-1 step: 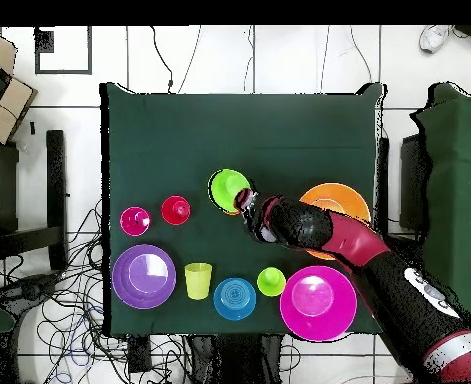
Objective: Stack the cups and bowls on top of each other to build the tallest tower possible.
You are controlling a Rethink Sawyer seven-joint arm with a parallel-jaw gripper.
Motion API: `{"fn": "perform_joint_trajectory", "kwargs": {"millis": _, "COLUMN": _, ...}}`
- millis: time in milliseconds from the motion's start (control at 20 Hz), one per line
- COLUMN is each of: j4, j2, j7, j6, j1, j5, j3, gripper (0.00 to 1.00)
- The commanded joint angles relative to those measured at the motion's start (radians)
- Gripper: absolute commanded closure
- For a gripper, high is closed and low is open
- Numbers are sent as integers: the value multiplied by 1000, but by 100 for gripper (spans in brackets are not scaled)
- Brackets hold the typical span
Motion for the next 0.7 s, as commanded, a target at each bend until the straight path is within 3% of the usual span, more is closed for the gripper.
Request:
{"fn": "perform_joint_trajectory", "kwargs": {"millis": 50, "j4": 48, "j2": 69, "j7": -54, "j6": -51, "j1": 1, "j5": -87, "j3": 43, "gripper": 100}}
{"fn": "perform_joint_trajectory", "kwargs": {"millis": 700, "j4": 55, "j2": 65, "j7": -50, "j6": -122, "j1": -16, "j5": -166, "j3": 73, "gripper": 100}}
